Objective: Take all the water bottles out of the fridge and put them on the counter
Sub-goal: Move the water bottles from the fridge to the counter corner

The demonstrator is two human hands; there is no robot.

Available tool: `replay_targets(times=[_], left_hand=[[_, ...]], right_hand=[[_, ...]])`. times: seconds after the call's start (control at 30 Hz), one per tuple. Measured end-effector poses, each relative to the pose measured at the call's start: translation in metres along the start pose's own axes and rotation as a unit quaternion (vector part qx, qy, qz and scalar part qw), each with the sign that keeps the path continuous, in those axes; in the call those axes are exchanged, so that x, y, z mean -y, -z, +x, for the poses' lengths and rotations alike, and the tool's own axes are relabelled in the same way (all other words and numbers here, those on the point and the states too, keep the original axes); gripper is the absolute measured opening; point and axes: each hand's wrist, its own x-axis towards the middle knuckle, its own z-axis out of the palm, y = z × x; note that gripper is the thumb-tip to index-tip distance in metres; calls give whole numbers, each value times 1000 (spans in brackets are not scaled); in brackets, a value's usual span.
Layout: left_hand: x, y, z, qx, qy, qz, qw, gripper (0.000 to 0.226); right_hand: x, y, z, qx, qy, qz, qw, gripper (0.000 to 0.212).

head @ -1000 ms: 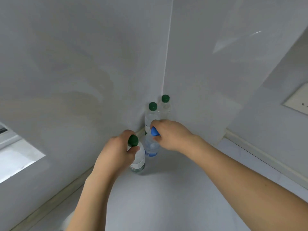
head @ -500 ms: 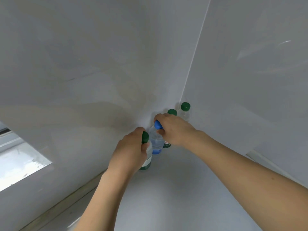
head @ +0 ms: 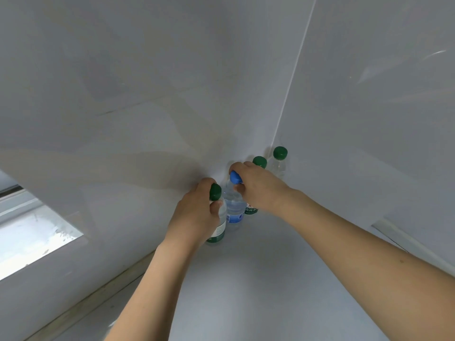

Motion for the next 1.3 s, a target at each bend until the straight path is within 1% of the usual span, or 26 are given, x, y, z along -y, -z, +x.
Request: replay_targets(times=[0.07,0.17,0.27,0.33,0.4,0.43,0.53,0.6,0.73,0.93,1.17,1.3], left_hand=[[0,0,0,7,4,-3,1000,17],[-3,0,-2,13,17,1,1000,15],[-7,1,-4,24,19,51,998,13],[-9,3,-6,27,7,95,995,24],[-16,8,-13,21,-32,136,990,39],[-20,9,-15,8,-57,153,987,42],[-39,8,-23,-37,-164,201,965,43],[-62,-2,-29,-37,-216,224,950,46],[-98,-29,-39,38,-229,230,945,50],[-162,-90,-60,104,-274,231,928,53],[-242,-151,-107,153,-335,199,908,51],[-290,-187,-145,188,-372,194,888,50]], right_hand=[[-1,-4,-1,-7,-11,10,1000,30],[0,-5,-12,-2,-30,33,999,52],[-1,-1,-38,-18,-50,78,996,66],[-7,2,-58,-34,-72,95,992,69],[-14,6,-85,-54,-97,100,989,69],[-18,8,-96,-59,-105,101,988,67],[-30,12,-131,-68,-134,83,985,63],[-43,19,-161,-78,-163,79,980,63],[-58,27,-198,-75,-196,75,975,61],[-96,46,-277,-104,-275,56,954,56],[-135,61,-382,-141,-357,62,922,53],[-150,67,-450,-166,-401,76,898,52]])
